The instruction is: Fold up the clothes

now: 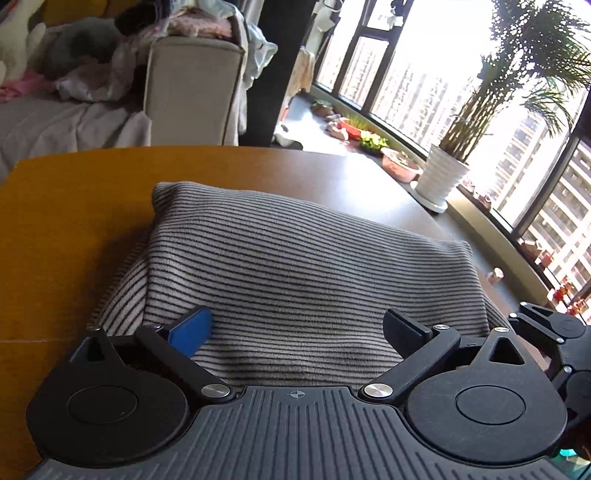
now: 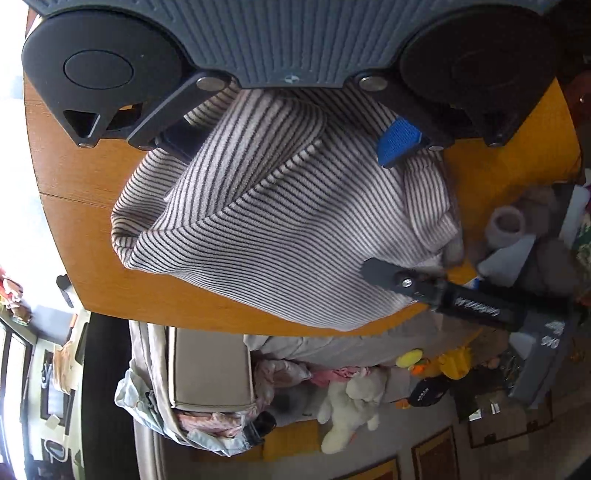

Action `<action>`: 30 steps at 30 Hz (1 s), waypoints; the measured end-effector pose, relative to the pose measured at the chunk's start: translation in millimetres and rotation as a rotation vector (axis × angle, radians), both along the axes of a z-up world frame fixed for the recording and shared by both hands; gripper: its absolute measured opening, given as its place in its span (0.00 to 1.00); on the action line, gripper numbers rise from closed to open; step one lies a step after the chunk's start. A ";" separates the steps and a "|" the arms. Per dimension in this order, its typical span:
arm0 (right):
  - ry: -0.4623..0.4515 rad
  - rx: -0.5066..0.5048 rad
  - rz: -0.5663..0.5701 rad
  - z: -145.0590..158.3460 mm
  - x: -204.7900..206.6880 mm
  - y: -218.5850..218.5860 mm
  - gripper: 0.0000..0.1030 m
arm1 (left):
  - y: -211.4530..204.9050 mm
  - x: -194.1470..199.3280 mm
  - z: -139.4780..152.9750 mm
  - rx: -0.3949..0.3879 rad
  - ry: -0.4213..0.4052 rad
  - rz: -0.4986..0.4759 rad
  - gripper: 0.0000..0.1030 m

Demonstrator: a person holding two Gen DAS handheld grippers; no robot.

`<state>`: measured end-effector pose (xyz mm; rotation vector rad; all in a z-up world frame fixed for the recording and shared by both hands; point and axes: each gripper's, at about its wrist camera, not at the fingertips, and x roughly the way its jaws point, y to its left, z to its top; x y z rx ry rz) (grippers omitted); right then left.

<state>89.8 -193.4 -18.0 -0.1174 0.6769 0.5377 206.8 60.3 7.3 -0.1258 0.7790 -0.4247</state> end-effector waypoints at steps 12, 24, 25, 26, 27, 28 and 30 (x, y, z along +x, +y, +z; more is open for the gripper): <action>-0.173 -0.114 -0.321 39.8 80.9 -28.3 1.00 | 0.5 -34.7 20.1 -0.082 0.016 -0.027 1.00; -0.055 -0.170 -0.367 -5.0 65.4 -24.8 1.00 | -6.4 -13.2 -1.1 -0.112 0.079 -0.079 0.99; -0.040 -0.148 -0.339 -5.1 53.9 -23.0 1.00 | -5.2 -7.5 -1.1 -0.105 0.072 -0.069 0.99; -0.023 -0.124 -0.307 -5.0 42.4 -20.8 1.00 | -4.6 -2.5 -1.0 -0.093 0.063 -0.060 0.99; -0.008 -0.098 -0.273 -5.8 31.2 -16.7 1.00 | -4.6 2.5 -1.0 -0.079 0.054 -0.052 0.99; 0.007 -0.070 -0.238 -6.7 20.0 -12.2 1.00 | -4.5 7.1 -1.2 -0.066 0.046 -0.044 0.99; 0.025 -0.021 -0.205 -10.4 4.6 -4.9 1.00 | -4.3 13.7 -3.2 -0.055 0.041 -0.033 0.99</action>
